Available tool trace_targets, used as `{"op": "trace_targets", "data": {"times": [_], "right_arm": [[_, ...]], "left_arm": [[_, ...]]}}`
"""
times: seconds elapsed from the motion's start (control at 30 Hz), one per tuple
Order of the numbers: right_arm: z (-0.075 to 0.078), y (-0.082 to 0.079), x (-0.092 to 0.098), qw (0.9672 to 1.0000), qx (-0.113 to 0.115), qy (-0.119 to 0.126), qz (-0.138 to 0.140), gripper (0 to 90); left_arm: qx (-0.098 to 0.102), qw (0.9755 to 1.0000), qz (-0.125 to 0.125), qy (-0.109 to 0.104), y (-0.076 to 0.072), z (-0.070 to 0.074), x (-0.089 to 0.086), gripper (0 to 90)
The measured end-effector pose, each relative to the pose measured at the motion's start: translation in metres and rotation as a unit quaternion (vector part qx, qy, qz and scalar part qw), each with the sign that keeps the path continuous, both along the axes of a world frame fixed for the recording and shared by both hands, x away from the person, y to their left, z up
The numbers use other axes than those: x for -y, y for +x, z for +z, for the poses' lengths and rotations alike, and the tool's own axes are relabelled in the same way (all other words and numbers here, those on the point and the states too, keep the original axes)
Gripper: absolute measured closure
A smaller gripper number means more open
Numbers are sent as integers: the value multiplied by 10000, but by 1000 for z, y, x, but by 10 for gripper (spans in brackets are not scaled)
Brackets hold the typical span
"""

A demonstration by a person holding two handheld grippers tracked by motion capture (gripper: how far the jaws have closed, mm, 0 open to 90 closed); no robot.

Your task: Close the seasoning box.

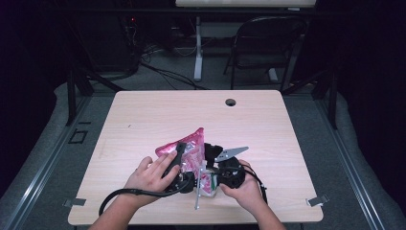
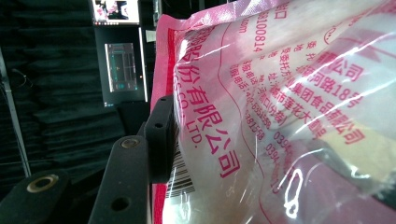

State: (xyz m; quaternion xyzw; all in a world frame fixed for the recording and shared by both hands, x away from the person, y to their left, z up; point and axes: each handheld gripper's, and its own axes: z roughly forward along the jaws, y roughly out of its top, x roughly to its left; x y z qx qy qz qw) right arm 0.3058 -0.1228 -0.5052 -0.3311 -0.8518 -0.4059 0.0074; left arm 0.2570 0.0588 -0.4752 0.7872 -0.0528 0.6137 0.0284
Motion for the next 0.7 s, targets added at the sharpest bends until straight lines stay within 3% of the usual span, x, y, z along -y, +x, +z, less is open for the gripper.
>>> {"op": "trace_targets", "data": {"times": [0.7], "right_arm": [[0,0,0,10000,-7,21,-16,900]], "left_arm": [[-28,10000,22,-30,0,0,0,569]]}}
